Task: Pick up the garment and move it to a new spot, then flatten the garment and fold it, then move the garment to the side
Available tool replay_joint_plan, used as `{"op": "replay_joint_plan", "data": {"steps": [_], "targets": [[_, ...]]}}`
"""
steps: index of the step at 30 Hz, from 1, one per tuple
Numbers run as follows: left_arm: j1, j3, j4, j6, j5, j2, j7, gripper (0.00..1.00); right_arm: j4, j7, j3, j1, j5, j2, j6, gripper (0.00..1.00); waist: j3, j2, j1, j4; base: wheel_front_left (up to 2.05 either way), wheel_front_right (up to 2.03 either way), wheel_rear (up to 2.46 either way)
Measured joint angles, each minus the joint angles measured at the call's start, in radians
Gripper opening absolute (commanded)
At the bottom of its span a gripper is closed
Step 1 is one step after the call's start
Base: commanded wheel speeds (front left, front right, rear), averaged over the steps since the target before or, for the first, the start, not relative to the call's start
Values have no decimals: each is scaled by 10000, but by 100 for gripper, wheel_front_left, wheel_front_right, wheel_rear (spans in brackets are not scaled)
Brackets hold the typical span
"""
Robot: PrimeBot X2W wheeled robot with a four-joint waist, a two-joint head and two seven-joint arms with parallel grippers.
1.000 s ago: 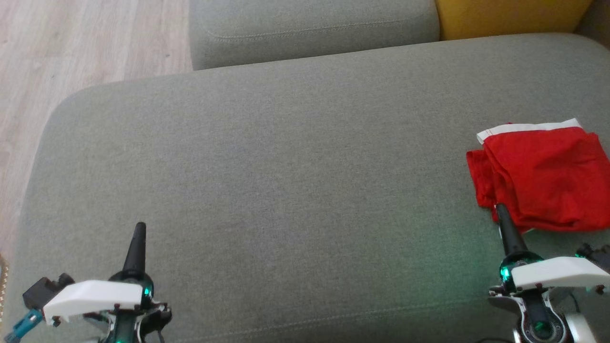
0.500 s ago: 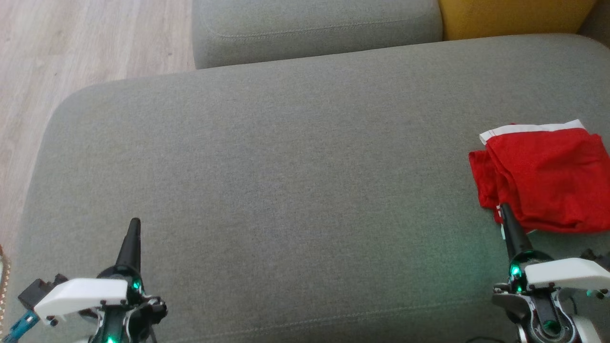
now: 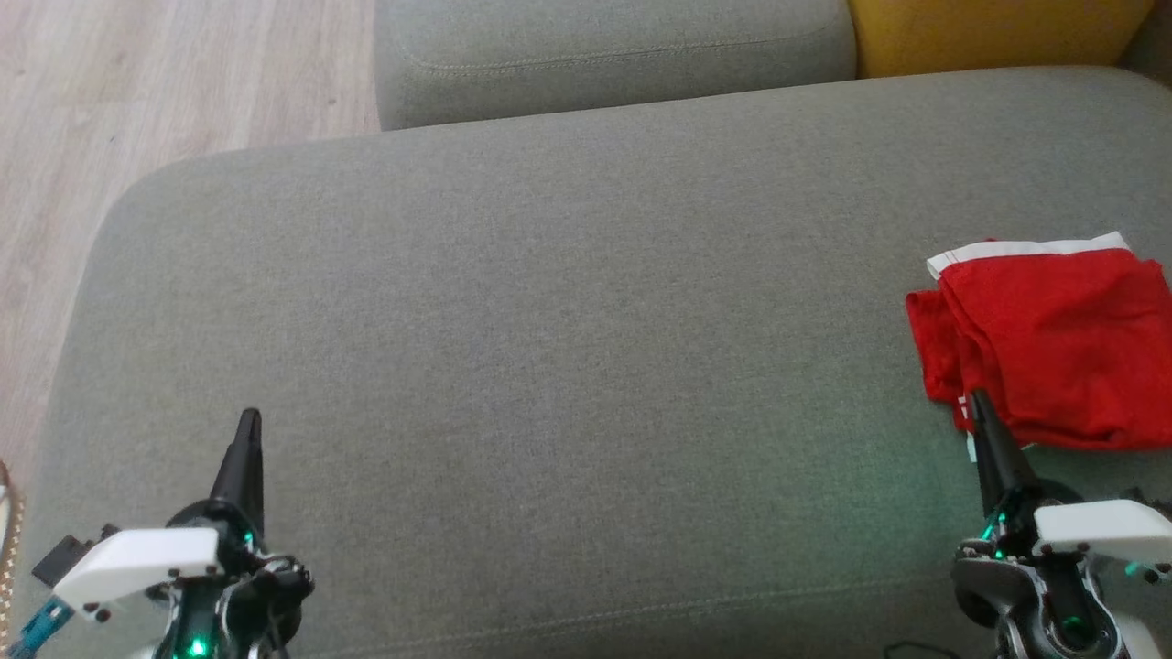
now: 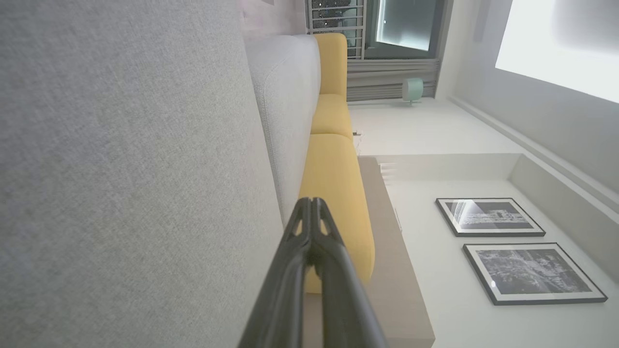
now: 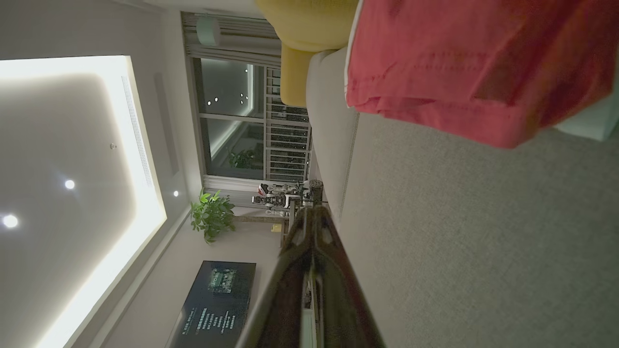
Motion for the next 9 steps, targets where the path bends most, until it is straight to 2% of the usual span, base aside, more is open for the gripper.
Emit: {"op": "replay_joint_plan", "data": {"steps": [5,9], "targets": [[-162,123,69,-75,-571,0,146,0,0,192,-52,-2,700,4,0,0,6,0,0,29,0,0,0],[-180,132,75,-75,-629,0,146,0,0,192,-61,-2,777,6,0,0,6,0,0,29,0,0,0]]}}
